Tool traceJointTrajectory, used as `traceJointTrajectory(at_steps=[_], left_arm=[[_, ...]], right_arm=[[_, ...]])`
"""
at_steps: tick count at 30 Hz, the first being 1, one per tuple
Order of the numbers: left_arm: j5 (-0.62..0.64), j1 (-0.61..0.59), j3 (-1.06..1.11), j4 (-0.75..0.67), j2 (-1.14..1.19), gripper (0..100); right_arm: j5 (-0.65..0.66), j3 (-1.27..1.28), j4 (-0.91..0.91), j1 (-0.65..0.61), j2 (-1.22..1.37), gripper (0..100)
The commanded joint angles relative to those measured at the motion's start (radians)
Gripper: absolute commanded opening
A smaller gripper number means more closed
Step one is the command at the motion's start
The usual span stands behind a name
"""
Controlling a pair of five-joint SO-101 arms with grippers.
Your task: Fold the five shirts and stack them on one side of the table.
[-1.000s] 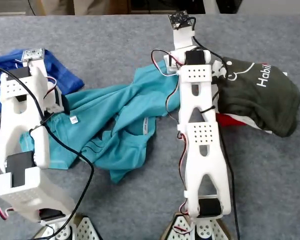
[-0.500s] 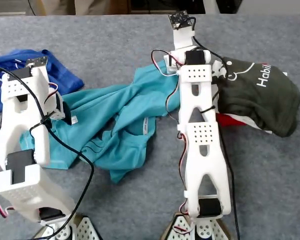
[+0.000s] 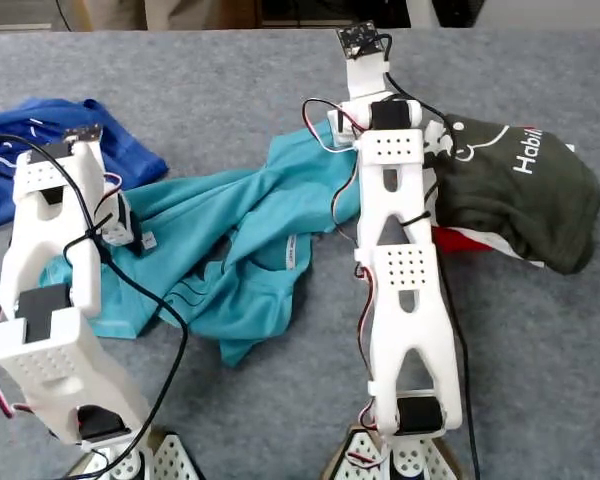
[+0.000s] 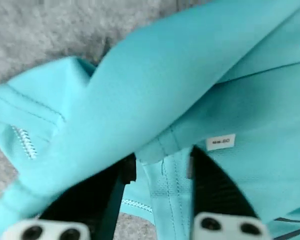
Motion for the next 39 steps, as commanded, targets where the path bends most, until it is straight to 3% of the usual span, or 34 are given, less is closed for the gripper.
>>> traceJointTrajectory(at_steps=[1,12,18,21,31,35,39], left_arm=[[0.015,0.0,-0.012,0.012,-0.008,5],[0.098,0.002,-0.133,0.012,0.001,4],[0.103,0.002,-0.132,0.012,0.001,24],[0.103,-0.003,-0.138,0.006,-0.005,23],[0.097,0.0,-0.15,-0.058,0.001,4],[0.086,0.0,-0.172,-0.054,0.001,5],[0.015,0.0,-0.167,-0.052,-0.007,13]], right_arm=[[-0.006,-0.035,-0.017,0.004,-0.019,0.2],[-0.006,-0.035,-0.017,0.002,-0.019,0.2],[-0.006,-0.035,-0.017,0.002,-0.019,0.2],[-0.006,-0.033,-0.017,0.002,-0.019,0.2],[-0.006,-0.033,-0.017,0.002,-0.019,0.2],[-0.006,-0.033,-0.017,0.002,-0.019,0.2],[-0.006,-0.033,-0.017,0.002,-0.019,0.2]])
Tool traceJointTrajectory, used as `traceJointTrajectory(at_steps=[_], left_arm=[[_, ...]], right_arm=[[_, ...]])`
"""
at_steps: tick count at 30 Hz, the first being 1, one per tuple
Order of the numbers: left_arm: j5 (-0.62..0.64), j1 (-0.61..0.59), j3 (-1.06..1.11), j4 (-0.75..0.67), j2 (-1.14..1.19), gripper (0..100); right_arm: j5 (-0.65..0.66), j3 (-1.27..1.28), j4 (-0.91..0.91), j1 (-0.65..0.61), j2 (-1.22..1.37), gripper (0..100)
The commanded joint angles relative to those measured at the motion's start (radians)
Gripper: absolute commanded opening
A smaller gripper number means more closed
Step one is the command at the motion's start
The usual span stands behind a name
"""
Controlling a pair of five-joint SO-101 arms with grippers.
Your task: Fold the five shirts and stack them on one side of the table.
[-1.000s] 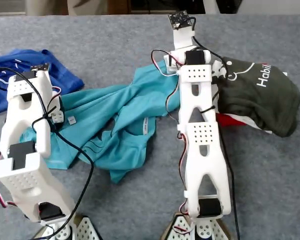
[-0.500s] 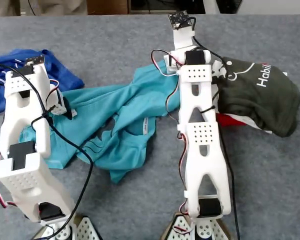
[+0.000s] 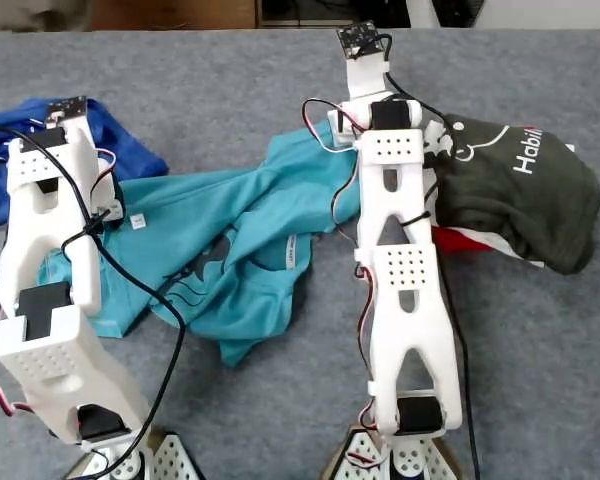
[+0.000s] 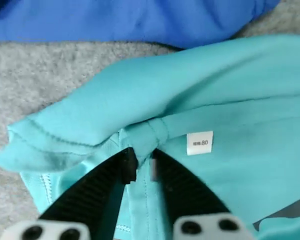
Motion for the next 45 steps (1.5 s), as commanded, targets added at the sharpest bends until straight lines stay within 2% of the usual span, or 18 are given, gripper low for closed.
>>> traceJointTrajectory(at_steps=[1,8,12,16,28,34,40,45], left_arm=[[-0.043,0.0,-0.04,-0.006,-0.016,15],[-0.124,-0.002,-0.044,-0.014,-0.008,17],[-0.229,-0.006,-0.044,-0.048,-0.01,17],[-0.244,-0.009,-0.044,-0.106,-0.01,17],[-0.258,-0.008,-0.034,-0.107,-0.005,17],[-0.258,-0.011,-0.066,-0.132,0.091,6],[-0.25,-0.034,-0.153,-0.118,0.14,6],[-0.25,-0.034,-0.247,-0.012,0.134,2]], right_arm=[[-0.006,-0.033,-0.017,0.002,-0.019,0.2],[-0.006,-0.033,-0.017,0.002,-0.019,0.2],[-0.006,-0.033,-0.017,0.004,-0.019,0.2],[-0.006,-0.033,-0.017,0.004,-0.019,0.2],[-0.006,-0.033,-0.017,0.004,-0.019,0.2],[-0.006,-0.033,-0.017,0.004,-0.019,0.2],[-0.006,-0.035,-0.017,0.004,-0.019,0.2],[-0.006,-0.035,-0.017,0.004,-0.019,0.2]])
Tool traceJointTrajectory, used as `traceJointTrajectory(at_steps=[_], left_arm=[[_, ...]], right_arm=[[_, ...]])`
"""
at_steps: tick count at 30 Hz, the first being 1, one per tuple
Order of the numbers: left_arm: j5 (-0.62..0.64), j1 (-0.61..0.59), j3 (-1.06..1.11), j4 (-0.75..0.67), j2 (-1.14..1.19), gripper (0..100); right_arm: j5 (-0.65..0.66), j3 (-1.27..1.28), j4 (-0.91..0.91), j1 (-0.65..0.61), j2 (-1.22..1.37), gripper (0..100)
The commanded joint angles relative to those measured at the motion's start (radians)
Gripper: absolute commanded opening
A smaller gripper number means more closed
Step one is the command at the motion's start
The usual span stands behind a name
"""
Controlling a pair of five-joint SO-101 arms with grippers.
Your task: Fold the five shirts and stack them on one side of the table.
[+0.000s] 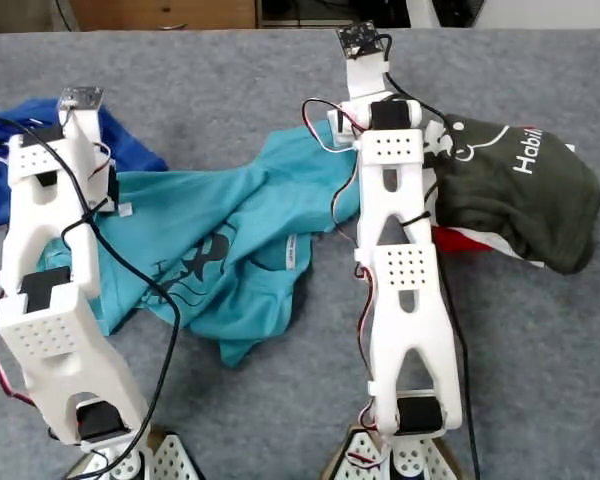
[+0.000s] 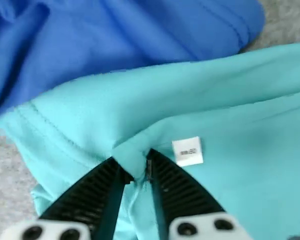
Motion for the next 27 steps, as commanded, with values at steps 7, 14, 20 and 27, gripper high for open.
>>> traceJointTrajectory(at_steps=[7,14,20,27], left_arm=[[0.0,-0.012,-0.267,0.265,-0.019,2],[0.0,-0.025,-0.529,0.488,-0.028,2],[0.017,-0.081,-0.548,0.485,-0.248,2],[0.021,-0.074,-0.394,0.482,-0.618,2]], right_arm=[[-0.005,-0.036,-0.014,0.001,-0.024,0.2],[0.06,-0.039,0.074,-0.047,-0.125,0.2],[0.052,-0.039,0.27,-0.067,-0.338,0.2],[0.061,-0.039,0.33,-0.027,-0.694,0.2]])
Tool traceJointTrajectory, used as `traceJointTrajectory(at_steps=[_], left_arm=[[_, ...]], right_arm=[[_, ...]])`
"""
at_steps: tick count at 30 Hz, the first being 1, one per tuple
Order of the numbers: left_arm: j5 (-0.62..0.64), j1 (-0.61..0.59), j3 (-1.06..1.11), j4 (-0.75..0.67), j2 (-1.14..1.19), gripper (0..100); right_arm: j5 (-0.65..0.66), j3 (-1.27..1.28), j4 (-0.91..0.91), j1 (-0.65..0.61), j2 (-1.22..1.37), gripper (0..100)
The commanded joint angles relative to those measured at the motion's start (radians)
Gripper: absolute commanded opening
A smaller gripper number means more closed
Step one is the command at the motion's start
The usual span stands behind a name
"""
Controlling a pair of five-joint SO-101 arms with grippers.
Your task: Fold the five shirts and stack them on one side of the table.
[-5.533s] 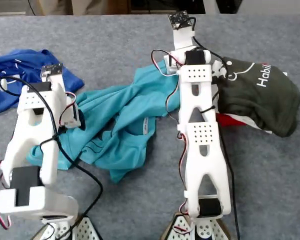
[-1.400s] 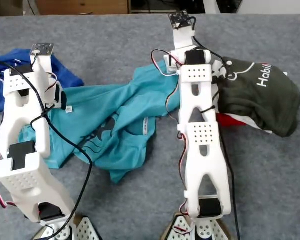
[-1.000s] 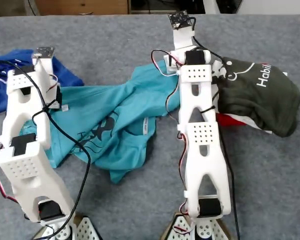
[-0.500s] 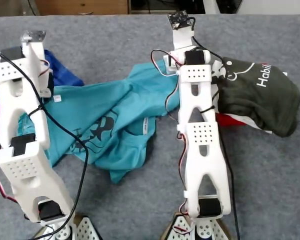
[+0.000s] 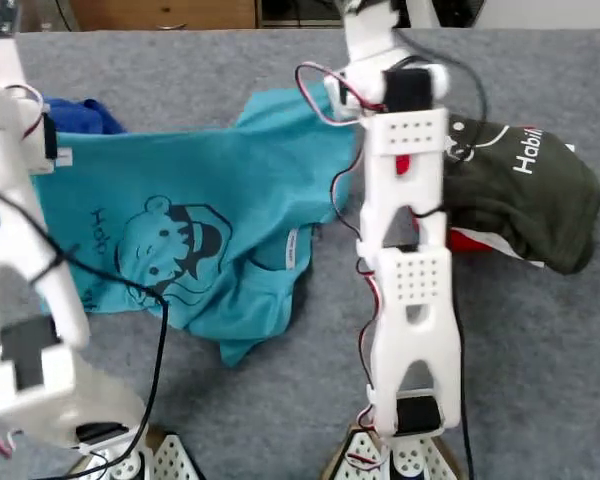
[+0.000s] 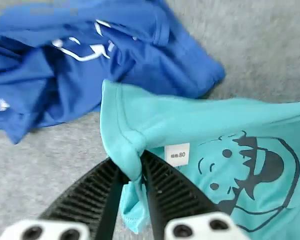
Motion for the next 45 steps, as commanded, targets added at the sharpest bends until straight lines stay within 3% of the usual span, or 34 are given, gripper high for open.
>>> traceJointTrajectory(at_steps=[1,9,18,27,36,40,45], left_arm=[[0.011,-0.006,0.02,0.009,-0.242,2],[0.011,-0.089,0.015,0.008,-0.561,2],[0.011,-0.255,0.018,-0.015,-0.788,2],[0.011,-0.259,0.152,0.006,-1.112,2],[0.011,-0.252,0.437,-0.006,-1.326,2],[0.011,-0.252,0.646,-0.158,-1.325,2],[0.071,-0.195,1.0,-0.491,-1.32,2]], right_arm=[[0.009,-0.038,0.015,0.033,-0.271,0.2],[0.011,-0.031,-0.127,0.039,-0.73,0.2],[0.011,-0.031,-0.175,0.038,-1.02,0.2],[0.163,-0.024,-0.141,-0.185,-1.214,0.2],[0.158,0.312,-0.149,-0.2,-1.302,0.2],[0.026,0.47,-0.247,-0.202,-1.302,0.2],[0.023,0.737,-0.434,-0.202,-1.3,0.2]])
